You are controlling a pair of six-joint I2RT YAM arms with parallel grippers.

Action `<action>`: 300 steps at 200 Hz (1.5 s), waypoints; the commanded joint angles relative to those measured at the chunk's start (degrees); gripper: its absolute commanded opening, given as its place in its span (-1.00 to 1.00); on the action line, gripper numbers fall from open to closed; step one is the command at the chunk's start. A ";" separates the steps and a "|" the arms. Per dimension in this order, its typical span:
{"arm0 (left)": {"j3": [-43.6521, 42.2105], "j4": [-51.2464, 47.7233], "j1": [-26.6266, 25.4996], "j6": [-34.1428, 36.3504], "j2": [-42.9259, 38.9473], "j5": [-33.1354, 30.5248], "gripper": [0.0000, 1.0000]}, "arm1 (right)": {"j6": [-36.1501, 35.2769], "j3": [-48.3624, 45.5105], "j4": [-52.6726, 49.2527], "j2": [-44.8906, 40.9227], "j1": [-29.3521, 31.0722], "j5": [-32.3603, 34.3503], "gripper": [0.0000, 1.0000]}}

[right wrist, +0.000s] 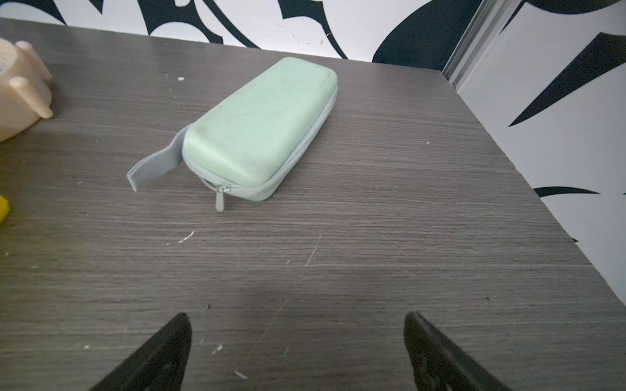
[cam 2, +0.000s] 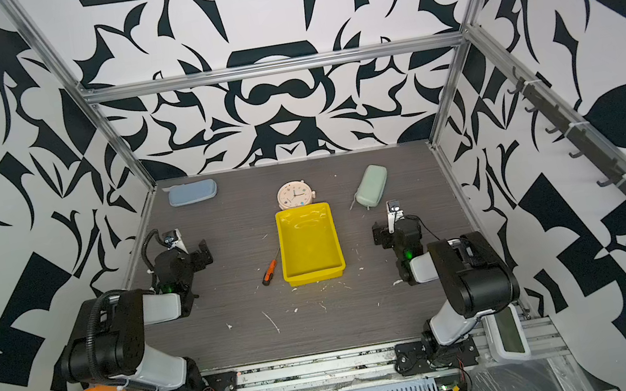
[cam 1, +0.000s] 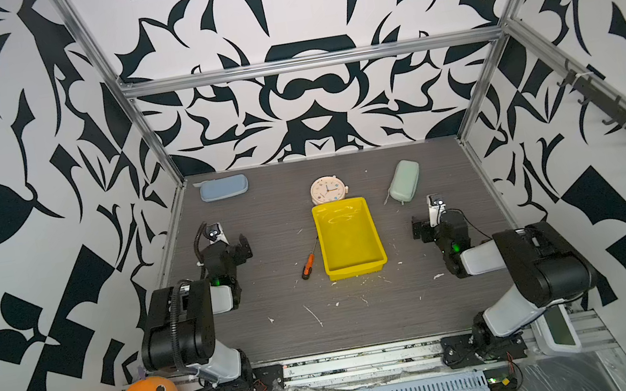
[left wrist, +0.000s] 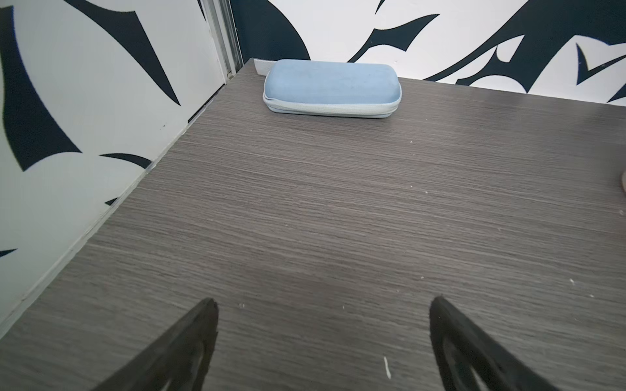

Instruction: Put the screwdriver in the bin

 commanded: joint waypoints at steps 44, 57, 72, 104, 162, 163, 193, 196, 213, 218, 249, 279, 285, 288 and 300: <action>0.36 1.05 0.26 -0.38 -0.08 0.22 0.99 | 0.66 0.24 1.81 -1.88 -0.25 -3.03 0.99; 0.34 1.05 0.26 -0.33 -0.09 0.26 1.00 | 0.68 0.24 1.76 -1.86 -0.23 -3.05 0.99; 0.32 1.06 0.25 -0.40 -0.13 0.25 0.99 | 0.69 0.24 1.81 -1.84 -0.24 -3.06 1.00; 0.48 0.84 0.21 -0.37 -0.10 0.29 0.99 | 0.69 0.09 1.89 -1.94 -0.25 -2.99 0.99; 0.42 0.90 0.26 -0.35 -0.07 0.35 0.99 | 0.62 0.24 1.63 -1.91 -0.25 -3.24 0.99; 0.40 0.89 0.26 -0.34 -0.10 0.33 1.00 | 0.62 0.20 1.58 -1.91 -0.25 -3.24 0.99; 0.39 0.96 0.26 -0.39 -0.13 0.31 0.99 | 0.68 0.22 1.78 -1.86 -0.25 -3.25 1.00; 0.39 0.97 0.22 -0.36 -0.13 0.31 1.00 | 0.64 0.15 1.80 -1.88 -0.23 -3.21 1.00; 0.39 0.96 0.25 -0.38 -0.09 0.33 0.99 | 0.69 0.16 1.75 -1.92 -0.20 -3.14 0.99; 0.39 0.96 0.26 -0.36 -0.11 0.32 0.99 | 0.64 0.16 1.78 -1.90 -0.23 -3.16 0.99; -0.14 1.87 0.15 -0.14 -0.23 0.71 0.99 | 0.64 0.24 1.77 -1.82 -0.20 -3.30 1.00; -0.85 3.17 0.17 0.22 -0.30 1.91 0.99 | -0.16 0.77 0.74 -1.82 -0.22 -4.10 0.99; -1.13 3.44 0.17 0.15 -0.45 1.89 1.00 | -0.17 0.72 0.70 -1.82 -0.25 -4.03 0.99; -1.30 3.69 0.10 0.12 -0.52 2.03 0.99 | -0.17 0.80 0.59 -1.85 -0.25 -4.02 0.99; -2.19 5.17 -0.07 0.94 -0.69 3.33 0.99 | 0.22 1.02 0.50 -1.73 -0.18 -2.97 0.99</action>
